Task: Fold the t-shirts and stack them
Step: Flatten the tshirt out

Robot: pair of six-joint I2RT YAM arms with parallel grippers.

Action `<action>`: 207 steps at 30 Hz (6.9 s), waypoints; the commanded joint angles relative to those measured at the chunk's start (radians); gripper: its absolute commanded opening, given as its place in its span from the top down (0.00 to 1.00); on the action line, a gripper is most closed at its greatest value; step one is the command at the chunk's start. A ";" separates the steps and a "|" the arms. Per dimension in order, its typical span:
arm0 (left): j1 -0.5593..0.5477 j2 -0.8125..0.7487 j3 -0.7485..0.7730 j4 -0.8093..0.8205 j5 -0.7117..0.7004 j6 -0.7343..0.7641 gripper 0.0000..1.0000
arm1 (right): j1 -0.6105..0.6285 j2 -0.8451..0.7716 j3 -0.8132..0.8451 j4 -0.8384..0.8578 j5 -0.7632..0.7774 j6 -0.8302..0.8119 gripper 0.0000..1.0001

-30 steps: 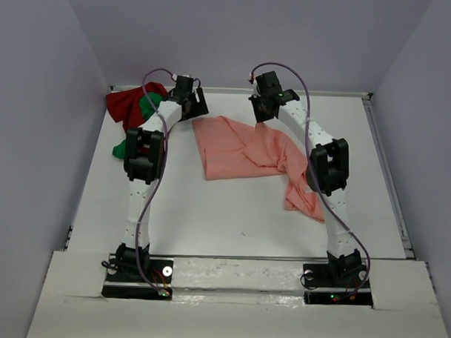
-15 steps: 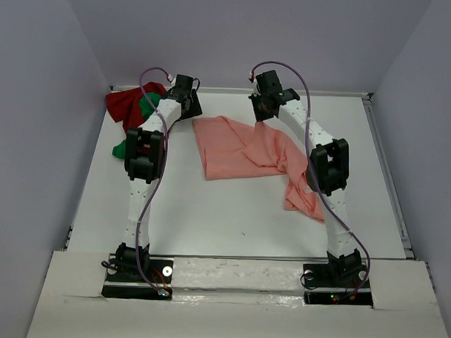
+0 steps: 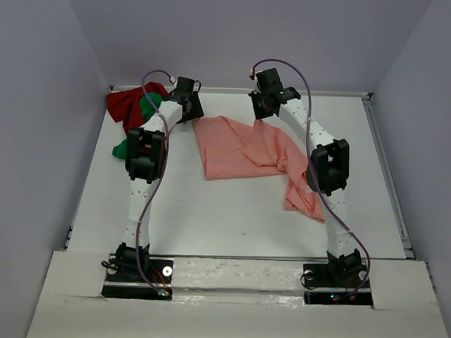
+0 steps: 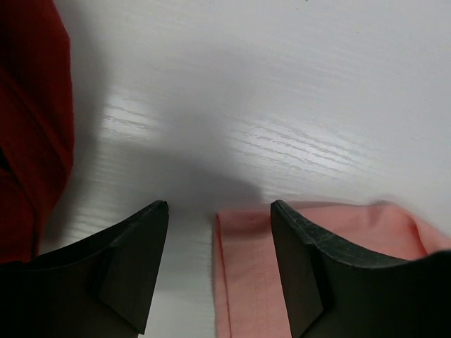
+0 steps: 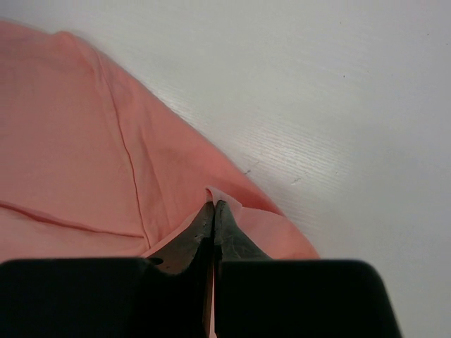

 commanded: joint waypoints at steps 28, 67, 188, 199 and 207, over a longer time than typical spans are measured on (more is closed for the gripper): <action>-0.035 -0.037 -0.078 0.030 0.097 -0.007 0.70 | 0.004 -0.060 0.008 -0.001 0.002 0.012 1.00; -0.165 -1.023 -0.362 -0.284 -0.311 0.130 1.00 | -0.141 -0.594 -0.064 -0.203 0.740 0.092 1.00; -0.173 -1.473 -0.251 -0.239 -0.184 0.314 1.00 | 0.456 -1.131 -0.225 1.205 1.091 -1.345 1.00; -0.164 -1.109 -0.263 -0.065 -0.191 0.318 1.00 | 0.237 -0.806 -0.013 0.927 1.027 -0.986 1.00; -0.046 -0.810 -0.233 0.096 -0.064 0.283 1.00 | -0.114 -0.589 0.115 0.243 0.675 -0.367 1.00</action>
